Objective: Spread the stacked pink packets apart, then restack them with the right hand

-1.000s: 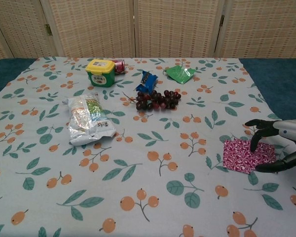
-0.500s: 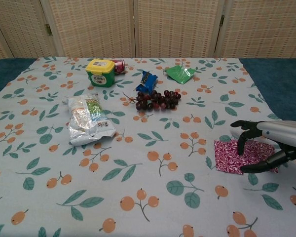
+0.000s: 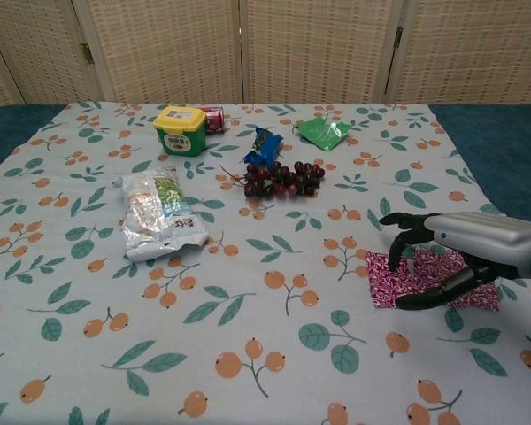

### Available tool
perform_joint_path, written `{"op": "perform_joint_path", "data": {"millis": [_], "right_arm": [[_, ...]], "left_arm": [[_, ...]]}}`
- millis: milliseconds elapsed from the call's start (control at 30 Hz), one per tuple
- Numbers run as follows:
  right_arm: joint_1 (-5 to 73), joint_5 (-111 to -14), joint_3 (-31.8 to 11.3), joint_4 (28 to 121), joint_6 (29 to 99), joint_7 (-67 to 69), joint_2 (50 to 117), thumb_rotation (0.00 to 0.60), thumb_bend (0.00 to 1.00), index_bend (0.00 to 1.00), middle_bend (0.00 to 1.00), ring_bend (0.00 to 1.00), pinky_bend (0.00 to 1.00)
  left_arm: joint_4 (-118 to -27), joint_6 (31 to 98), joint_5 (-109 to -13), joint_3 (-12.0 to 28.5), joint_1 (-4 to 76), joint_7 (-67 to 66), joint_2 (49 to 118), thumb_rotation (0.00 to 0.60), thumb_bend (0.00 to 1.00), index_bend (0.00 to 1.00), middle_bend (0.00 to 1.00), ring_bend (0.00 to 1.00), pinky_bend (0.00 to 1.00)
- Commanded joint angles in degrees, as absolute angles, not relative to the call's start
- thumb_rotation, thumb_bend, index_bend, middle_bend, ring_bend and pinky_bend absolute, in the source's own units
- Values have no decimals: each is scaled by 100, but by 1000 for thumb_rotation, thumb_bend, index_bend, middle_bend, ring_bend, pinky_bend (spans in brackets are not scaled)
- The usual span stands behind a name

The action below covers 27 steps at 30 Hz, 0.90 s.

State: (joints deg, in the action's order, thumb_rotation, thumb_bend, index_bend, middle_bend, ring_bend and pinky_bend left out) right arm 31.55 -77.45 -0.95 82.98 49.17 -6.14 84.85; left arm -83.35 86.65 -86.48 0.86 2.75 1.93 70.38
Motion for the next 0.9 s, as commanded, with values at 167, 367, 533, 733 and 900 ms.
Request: {"op": "perform_joint_path", "data": {"millis": [167,367,533,733,900], "right_arm": [[2959,-7843,83,8391,5126,-496,8244,231,81,329,23,0,0],[2827,-8006,276,8441,5226,-417,8121,231,82,329,28,0,0],[2685,-8293,458,8544,5431,-243,8011,230,82,329,30,0,0],[2600,-8542,608,8604,5552,-175,7928,231,81,329,33,0,0],[2605,-8551,633,8521,5475,-263,7981,232,81,328,33,0,0]], "left_arm": [[-8318,8681,-8681,72,263,217,7040,600,194,14,0,31,0],[-8340,8753,-8740,47,226,239,7021,600,194,14,0,31,0],[-8364,8782,-8751,36,200,231,7010,600,194,14,0,31,0],[-8375,8831,-8793,16,169,233,7012,600,194,14,0,31,0],[-8355,8849,-8800,8,147,255,7028,600,193,14,0,31,0]]}}
